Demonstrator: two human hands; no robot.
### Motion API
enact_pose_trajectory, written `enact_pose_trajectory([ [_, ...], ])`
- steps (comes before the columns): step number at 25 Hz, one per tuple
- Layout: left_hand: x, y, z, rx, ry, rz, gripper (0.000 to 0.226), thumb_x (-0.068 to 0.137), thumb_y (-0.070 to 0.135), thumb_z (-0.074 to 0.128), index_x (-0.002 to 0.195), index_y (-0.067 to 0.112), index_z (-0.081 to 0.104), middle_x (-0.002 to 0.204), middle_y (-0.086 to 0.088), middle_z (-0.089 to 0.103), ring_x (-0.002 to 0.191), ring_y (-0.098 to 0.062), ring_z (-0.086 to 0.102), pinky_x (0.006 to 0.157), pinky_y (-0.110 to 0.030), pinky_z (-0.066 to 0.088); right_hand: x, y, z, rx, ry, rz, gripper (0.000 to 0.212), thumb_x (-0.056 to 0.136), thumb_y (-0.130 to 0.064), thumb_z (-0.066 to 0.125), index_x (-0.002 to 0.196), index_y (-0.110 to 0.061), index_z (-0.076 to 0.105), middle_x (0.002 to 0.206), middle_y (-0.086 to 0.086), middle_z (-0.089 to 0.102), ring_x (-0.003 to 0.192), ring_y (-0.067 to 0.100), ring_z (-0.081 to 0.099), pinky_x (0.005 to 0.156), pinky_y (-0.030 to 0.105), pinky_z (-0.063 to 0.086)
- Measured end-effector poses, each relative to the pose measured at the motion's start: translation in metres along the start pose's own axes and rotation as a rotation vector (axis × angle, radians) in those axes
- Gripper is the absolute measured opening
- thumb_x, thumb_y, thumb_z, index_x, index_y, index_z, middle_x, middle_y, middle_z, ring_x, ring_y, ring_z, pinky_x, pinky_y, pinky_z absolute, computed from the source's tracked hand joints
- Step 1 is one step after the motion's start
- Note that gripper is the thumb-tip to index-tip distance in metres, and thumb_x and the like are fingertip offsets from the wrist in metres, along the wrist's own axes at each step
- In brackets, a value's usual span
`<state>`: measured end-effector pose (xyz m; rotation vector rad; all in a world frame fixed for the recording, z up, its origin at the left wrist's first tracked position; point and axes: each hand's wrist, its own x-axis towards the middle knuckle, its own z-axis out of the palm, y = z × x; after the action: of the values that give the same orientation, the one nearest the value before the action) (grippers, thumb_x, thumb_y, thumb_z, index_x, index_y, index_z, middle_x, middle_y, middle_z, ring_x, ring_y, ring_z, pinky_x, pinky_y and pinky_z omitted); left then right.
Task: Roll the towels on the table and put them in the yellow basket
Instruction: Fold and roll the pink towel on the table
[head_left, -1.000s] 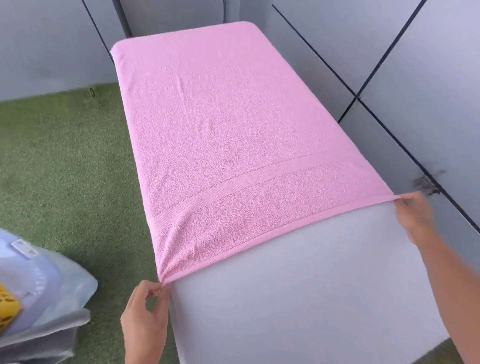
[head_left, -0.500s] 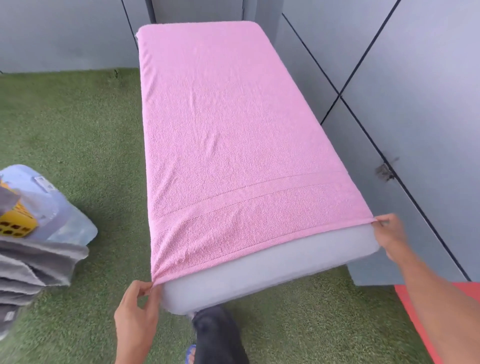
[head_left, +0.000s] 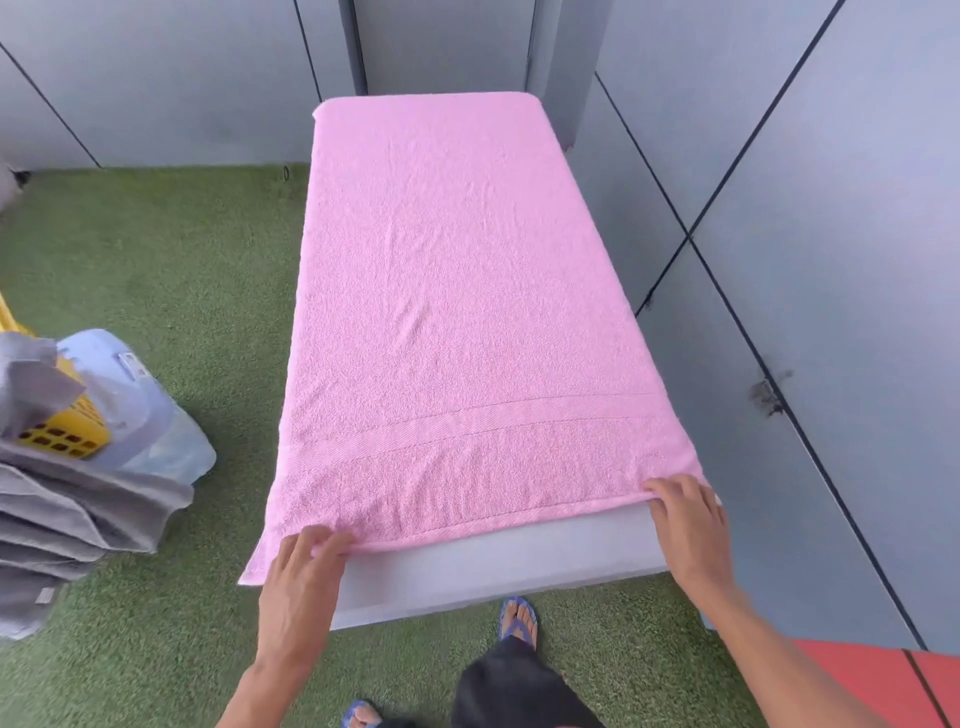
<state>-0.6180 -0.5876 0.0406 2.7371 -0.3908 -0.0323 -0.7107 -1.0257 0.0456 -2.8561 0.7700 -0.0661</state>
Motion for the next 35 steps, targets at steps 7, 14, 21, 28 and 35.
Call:
enact_pose_trajectory([
  [7, -0.028, 0.005, -0.003, -0.058, -0.001, -0.104, 0.021, 0.081, 0.008, 0.072, 0.095, 0.023, 0.068, 0.089, 0.014, 0.059, 0.085, -0.015, 0.054, 0.057, -0.03, 0.047, -0.013, 0.03, -0.007, 0.093, -0.09, -0.108, 0.019, 0.09, -0.018, 0.06, 0.106, -0.027, 0.066, 0.107, -0.012, 0.057, 0.104, 0.015, 0.05, 0.09, 0.033, 0.039],
  [14, -0.027, -0.025, -0.016, -0.098, -0.091, 0.005, 0.033, 0.077, 0.001, 0.072, 0.101, 0.023, 0.067, 0.093, 0.017, 0.055, 0.086, -0.005, 0.051, 0.062, -0.027, 0.051, -0.007, 0.038, -0.017, 0.247, -0.133, -0.127, 0.023, 0.089, -0.002, 0.059, 0.103, -0.018, 0.068, 0.104, -0.011, 0.055, 0.105, 0.01, 0.045, 0.089, 0.031, 0.04],
  [21, -0.01, -0.052, -0.026, -0.24, -0.204, -0.091, 0.015, 0.088, 0.01, 0.065, 0.097, 0.021, 0.07, 0.09, 0.013, 0.064, 0.08, -0.009, 0.063, 0.07, -0.032, 0.052, -0.007, 0.063, -0.027, 0.126, -0.186, -0.184, 0.023, 0.086, -0.005, 0.065, 0.107, -0.013, 0.066, 0.103, -0.012, 0.054, 0.102, 0.02, 0.052, 0.083, 0.033, 0.042],
  [28, -0.006, -0.057, -0.035, -0.245, -0.373, -0.181, 0.015, 0.09, 0.013, 0.063, 0.088, 0.028, 0.065, 0.088, 0.011, 0.067, 0.079, -0.004, 0.062, 0.07, -0.023, 0.051, 0.014, 0.073, -0.039, 0.144, -0.387, -0.207, 0.026, 0.088, -0.007, 0.065, 0.077, -0.03, 0.06, 0.075, -0.013, 0.062, 0.074, 0.012, 0.056, 0.068, 0.03, 0.043],
  [35, 0.01, -0.038, -0.044, -0.042, -0.224, -0.244, 0.021, 0.08, 0.024, 0.074, 0.071, 0.028, 0.056, 0.07, 0.009, 0.059, 0.066, -0.014, 0.056, 0.055, -0.031, 0.048, 0.049, 0.062, -0.046, 0.214, -0.475, 0.055, 0.018, 0.072, -0.015, 0.081, 0.068, -0.026, 0.067, 0.067, -0.009, 0.065, 0.07, 0.009, 0.062, 0.06, 0.026, 0.04],
])
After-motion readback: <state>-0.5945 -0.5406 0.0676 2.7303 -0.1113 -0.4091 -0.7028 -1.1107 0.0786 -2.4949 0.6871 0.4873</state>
